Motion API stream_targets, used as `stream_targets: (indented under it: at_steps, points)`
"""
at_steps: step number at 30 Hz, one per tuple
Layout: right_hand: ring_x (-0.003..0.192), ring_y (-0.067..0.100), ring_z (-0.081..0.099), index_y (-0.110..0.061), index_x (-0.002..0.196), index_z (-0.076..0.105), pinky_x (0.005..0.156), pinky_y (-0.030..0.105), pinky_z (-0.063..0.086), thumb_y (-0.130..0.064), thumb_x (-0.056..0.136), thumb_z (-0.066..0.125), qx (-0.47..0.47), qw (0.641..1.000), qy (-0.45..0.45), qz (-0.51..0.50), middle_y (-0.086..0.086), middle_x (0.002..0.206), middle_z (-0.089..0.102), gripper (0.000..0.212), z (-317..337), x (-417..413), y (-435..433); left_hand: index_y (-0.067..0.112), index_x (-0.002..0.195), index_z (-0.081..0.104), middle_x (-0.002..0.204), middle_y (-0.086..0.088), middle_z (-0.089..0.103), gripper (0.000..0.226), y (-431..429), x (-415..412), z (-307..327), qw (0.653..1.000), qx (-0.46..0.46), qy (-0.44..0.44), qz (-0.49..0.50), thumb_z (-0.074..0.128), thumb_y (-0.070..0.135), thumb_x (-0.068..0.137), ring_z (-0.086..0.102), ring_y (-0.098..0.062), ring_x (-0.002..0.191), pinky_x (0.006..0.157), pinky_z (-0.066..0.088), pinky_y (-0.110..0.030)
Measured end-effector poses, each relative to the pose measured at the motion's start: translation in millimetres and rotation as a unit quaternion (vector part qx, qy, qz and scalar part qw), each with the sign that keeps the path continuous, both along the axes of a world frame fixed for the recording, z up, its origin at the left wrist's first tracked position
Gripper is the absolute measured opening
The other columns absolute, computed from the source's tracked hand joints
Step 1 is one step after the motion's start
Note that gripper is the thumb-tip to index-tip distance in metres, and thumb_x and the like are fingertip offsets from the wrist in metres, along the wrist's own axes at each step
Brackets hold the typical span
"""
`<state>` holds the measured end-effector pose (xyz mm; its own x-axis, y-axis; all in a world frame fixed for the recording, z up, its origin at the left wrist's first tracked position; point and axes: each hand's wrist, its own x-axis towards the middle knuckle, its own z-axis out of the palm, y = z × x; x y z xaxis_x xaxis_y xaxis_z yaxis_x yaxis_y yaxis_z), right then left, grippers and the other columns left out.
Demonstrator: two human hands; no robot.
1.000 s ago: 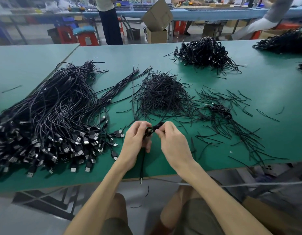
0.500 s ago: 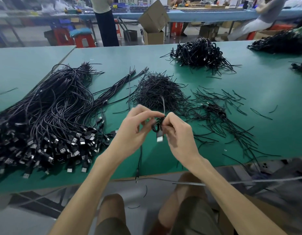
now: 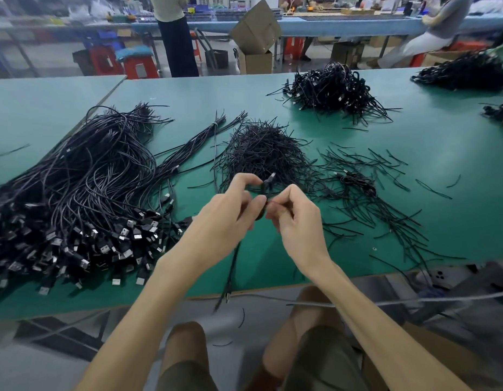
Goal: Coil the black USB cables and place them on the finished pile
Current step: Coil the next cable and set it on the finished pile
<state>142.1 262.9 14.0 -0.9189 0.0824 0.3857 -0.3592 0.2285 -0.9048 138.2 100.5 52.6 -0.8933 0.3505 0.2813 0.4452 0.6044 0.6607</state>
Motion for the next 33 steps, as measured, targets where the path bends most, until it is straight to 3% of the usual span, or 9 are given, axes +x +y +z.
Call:
stream_targets:
  at_steps: [3,5,10,13,17,22,25,29,33]
  points:
    - [0.063,0.004,0.056,-0.014,0.078,0.054,0.06,0.013,0.043,0.012,0.093,0.053,0.012,1.0,0.007,-0.012,-0.001,0.071,0.065,0.03,1,0,-1,0.029,0.131,0.042,0.066,0.006,0.067,0.025,8,2,3,0.994,0.089,-0.069,-0.009,0.045,0.036,0.107,0.051,-0.01,0.053,0.053,0.04,-0.025]
    - [0.063,0.004,0.054,-0.01,0.079,0.053,0.061,0.011,0.041,0.011,0.093,0.057,0.046,0.998,0.027,-0.021,0.001,0.071,0.063,0.025,2,0,0,0.017,0.132,0.047,0.064,0.0,0.067,0.023,4,0,5,0.98,0.158,-0.109,-0.043,0.041,0.021,0.11,0.056,-0.021,0.056,0.058,0.047,-0.039]
    - [0.065,0.005,0.057,-0.009,0.079,0.052,0.063,0.012,0.04,0.015,0.09,0.057,0.064,0.997,0.029,-0.023,0.002,0.07,0.061,0.027,0,3,1,0.01,0.14,0.05,0.084,-0.014,0.069,0.041,-9,-2,2,0.978,0.108,-0.137,-0.111,0.057,-0.002,0.1,0.063,-0.019,0.065,0.062,0.047,-0.026]
    - [0.063,0.001,0.054,-0.014,0.076,0.049,0.06,0.009,0.038,0.018,0.088,0.055,0.069,0.997,0.027,-0.019,-0.006,0.068,0.056,0.035,-5,4,-1,0.023,0.103,0.068,0.075,-0.004,0.06,0.013,-5,-9,1,0.995,0.026,-0.092,-0.026,0.071,0.032,0.094,0.051,-0.003,0.062,0.061,0.045,-0.027]
    - [0.071,0.006,0.058,-0.01,0.076,0.046,0.064,0.009,0.04,0.015,0.089,0.054,0.097,0.994,0.048,-0.012,0.004,0.074,0.062,0.029,-7,-1,-4,0.03,0.055,0.046,0.059,0.009,0.044,0.051,-3,-9,-4,0.999,-0.007,-0.023,0.024,0.045,0.056,0.098,0.042,-0.006,0.055,0.054,0.029,-0.024]
    - [0.084,-0.021,0.053,-0.022,0.084,0.039,0.068,0.004,0.041,0.025,0.081,0.055,0.198,0.974,0.107,0.001,-0.02,0.082,0.043,0.05,-14,1,-1,0.016,0.045,0.055,0.044,-0.001,0.047,0.065,-1,-10,-4,0.97,0.097,-0.216,0.052,0.051,0.048,0.102,0.043,-0.019,0.04,0.043,0.033,-0.021]
    - [0.089,-0.023,0.051,-0.03,0.086,0.033,0.077,0.01,0.051,0.018,0.084,0.049,0.221,0.964,0.144,-0.025,-0.019,0.083,0.035,0.052,-14,0,1,0.012,0.061,0.065,0.054,-0.006,0.06,0.057,0,-5,-4,0.948,0.166,-0.269,0.033,0.053,0.049,0.102,0.057,-0.025,0.045,0.043,0.038,-0.023]
    - [0.091,-0.014,0.057,-0.021,0.085,0.038,0.072,0.045,0.06,0.008,0.092,0.038,0.208,0.97,0.118,-0.036,-0.019,0.085,0.04,0.03,-13,-2,1,-0.003,0.108,0.052,0.066,-0.007,0.068,0.04,-4,-1,-9,0.922,0.243,-0.299,0.032,0.056,0.036,0.103,0.063,-0.026,0.046,0.041,0.044,-0.027]
    - [0.085,-0.018,0.053,-0.019,0.085,0.04,0.066,0.032,0.054,0.021,0.083,0.047,0.208,0.971,0.112,-0.043,-0.015,0.086,0.041,0.041,-16,-3,8,0.014,0.144,0.038,0.084,-0.018,0.071,0.04,-10,-2,-9,0.936,0.245,-0.237,-0.088,0.046,0.001,0.107,0.071,-0.033,0.061,0.056,0.054,-0.032]
